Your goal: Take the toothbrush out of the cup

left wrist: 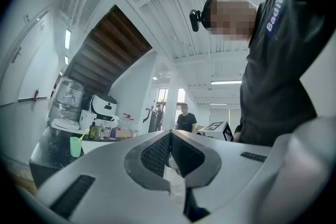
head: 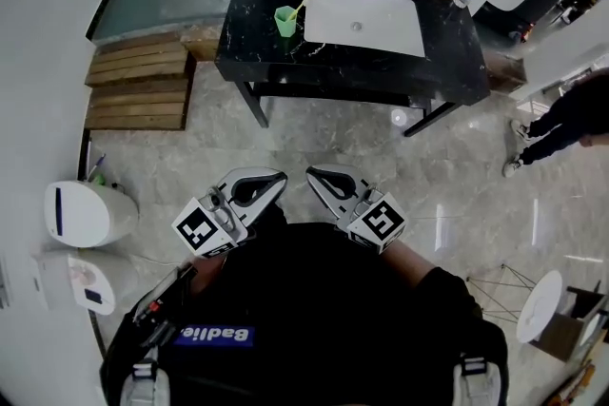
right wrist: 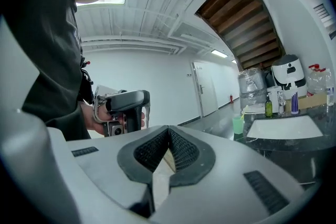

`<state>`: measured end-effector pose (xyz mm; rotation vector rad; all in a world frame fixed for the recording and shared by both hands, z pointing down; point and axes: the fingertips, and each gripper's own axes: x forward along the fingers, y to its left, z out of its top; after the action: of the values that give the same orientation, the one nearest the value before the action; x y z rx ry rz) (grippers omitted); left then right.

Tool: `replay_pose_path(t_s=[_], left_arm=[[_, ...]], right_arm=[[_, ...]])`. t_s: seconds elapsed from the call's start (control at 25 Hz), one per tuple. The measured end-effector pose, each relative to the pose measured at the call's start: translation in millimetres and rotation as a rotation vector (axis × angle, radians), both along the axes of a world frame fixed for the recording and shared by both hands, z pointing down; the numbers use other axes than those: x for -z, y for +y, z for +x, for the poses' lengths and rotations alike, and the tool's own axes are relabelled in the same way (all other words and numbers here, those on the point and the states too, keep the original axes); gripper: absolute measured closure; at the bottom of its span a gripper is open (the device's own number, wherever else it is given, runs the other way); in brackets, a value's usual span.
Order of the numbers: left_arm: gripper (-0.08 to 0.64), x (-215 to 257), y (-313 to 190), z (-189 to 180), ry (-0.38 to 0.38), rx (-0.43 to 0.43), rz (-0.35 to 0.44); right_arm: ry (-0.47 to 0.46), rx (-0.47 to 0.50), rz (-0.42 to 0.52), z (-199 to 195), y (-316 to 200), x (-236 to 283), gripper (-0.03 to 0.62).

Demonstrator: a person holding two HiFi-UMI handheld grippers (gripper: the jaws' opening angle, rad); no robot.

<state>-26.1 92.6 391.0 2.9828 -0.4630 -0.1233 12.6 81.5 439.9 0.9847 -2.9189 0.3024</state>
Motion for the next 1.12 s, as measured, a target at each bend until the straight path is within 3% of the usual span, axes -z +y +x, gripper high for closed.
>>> replay_pose_path(t_s=[0.32,0.68,0.92,1.12], left_arm=[[0.558,2,-86,-23,0.005,-0.062,0.022],[0.558,-3,-149,-44,-0.010,-0.148,-0.025],[0.558,-1,-171,-35,0.005,-0.128,-0.035],[0.558,-1,-190,-25,0.018,-0.053,-0.007]], right_arm=[[0.020,-0.101,-0.017,-22,-81,3,0.580],[0.039,-0.206,-0.042,-38,-151,9,0.580],[0.037,-0.204,-0.049,-27,-179,8,0.580],[0.046,-0.148,-0.095,-14,-200,1,0.580]])
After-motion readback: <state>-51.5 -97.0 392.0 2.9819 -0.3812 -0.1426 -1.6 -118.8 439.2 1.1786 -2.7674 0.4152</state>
